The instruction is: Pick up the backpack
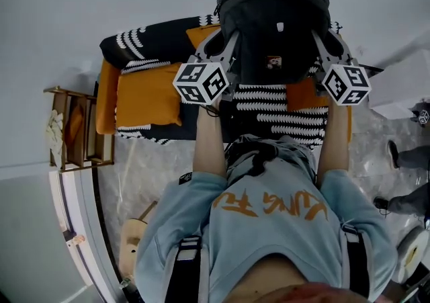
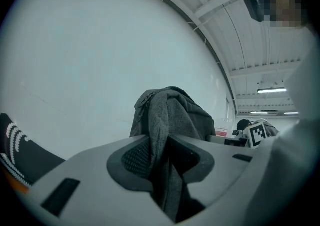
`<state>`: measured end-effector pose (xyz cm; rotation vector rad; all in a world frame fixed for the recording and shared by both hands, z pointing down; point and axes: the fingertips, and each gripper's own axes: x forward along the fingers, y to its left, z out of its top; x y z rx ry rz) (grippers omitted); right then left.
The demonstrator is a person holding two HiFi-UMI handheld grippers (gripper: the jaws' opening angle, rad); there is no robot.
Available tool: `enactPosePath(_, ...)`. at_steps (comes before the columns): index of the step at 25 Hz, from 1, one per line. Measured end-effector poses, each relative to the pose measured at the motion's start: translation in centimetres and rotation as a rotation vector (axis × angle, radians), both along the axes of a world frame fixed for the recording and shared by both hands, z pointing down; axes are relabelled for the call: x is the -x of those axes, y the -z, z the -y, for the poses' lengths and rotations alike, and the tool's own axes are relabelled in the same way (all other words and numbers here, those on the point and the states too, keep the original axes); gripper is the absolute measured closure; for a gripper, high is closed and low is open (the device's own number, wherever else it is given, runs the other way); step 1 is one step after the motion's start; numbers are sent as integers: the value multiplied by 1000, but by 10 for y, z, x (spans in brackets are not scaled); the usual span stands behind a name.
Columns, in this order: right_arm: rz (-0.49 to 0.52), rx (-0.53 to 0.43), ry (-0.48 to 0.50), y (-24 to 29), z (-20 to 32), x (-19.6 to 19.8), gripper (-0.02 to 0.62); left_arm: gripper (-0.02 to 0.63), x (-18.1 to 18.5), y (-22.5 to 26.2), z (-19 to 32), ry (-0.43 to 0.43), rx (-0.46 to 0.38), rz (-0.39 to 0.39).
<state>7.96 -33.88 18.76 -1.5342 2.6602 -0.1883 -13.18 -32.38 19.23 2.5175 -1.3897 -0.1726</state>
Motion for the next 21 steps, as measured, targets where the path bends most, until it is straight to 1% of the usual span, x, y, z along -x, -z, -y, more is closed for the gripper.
enactPosePath(5,14,7,2,-1,-7,-6,476,488,-5,-2,-8,3,9,-16)
enactPosePath(8,13,11,11,-5,-9,0,476,488,0,-7,-12,6,20,-35)
enactPosePath(12,18,20,25,-11,-17,0,476,488,0,-13,-23,20,27,-35)
enactPosePath(21,25,28,37,-28,0,19,476,488,19,-28,-7,30,30,-40)
